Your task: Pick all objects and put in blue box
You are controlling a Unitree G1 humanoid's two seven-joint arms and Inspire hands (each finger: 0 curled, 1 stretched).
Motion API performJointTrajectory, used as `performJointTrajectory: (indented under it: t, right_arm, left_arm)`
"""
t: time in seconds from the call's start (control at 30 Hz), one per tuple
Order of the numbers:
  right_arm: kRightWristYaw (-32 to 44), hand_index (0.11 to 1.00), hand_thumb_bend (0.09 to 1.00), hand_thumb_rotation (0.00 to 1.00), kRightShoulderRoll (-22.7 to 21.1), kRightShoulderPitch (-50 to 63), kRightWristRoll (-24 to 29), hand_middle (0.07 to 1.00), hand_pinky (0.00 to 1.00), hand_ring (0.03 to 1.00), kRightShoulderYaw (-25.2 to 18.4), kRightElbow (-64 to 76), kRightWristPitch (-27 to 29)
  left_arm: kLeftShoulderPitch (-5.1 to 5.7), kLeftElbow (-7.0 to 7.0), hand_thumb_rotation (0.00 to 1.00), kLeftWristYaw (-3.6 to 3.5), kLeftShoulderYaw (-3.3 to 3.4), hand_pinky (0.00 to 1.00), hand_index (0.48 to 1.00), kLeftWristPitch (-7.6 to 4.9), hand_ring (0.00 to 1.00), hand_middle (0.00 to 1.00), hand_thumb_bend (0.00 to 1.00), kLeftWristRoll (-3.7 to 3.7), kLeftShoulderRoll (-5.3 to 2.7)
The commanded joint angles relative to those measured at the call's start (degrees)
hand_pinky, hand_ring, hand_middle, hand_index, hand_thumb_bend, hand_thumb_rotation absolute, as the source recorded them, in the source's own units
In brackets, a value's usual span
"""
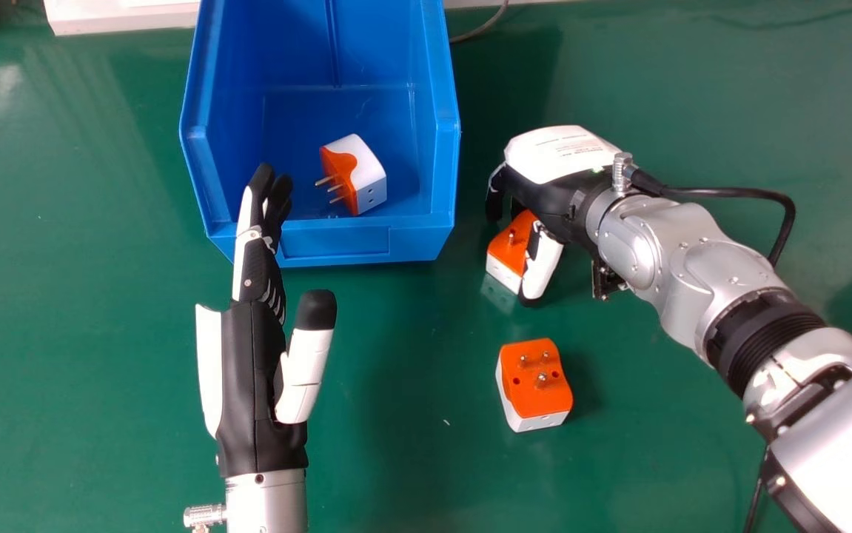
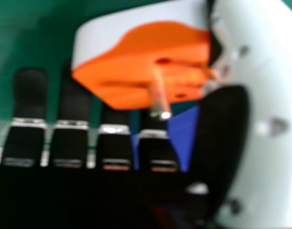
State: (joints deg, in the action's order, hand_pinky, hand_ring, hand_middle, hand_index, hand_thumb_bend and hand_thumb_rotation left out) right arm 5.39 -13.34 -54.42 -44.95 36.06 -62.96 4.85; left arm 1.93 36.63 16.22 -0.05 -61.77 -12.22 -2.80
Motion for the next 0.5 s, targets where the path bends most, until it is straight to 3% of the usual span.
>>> performJointTrajectory:
  t: [0.0,0.47]
  right_arm:
    - [-0.8,0.544,0.56,0.0,0.0,0.1,1.0,0.552,0.41,0.444,-0.7,0.2,0.8]
    - [-1.8,0.509,0.522,0.0,-0.5,0.5,0.6,0.531,0.4,0.422,-1.0,1.0,1.1]
  left_arm:
    - [-0.42,-0.4,0.94,-0.29,-0.14,0.99,0.944,-0.84,0.95,0.94,0.91,0.36,-0.73]
    - [-0.25,-0.86,0.94,-0.47,-0.21,0.99,0.942,-0.77,0.94,0.94,0.91,0.35,-0.59]
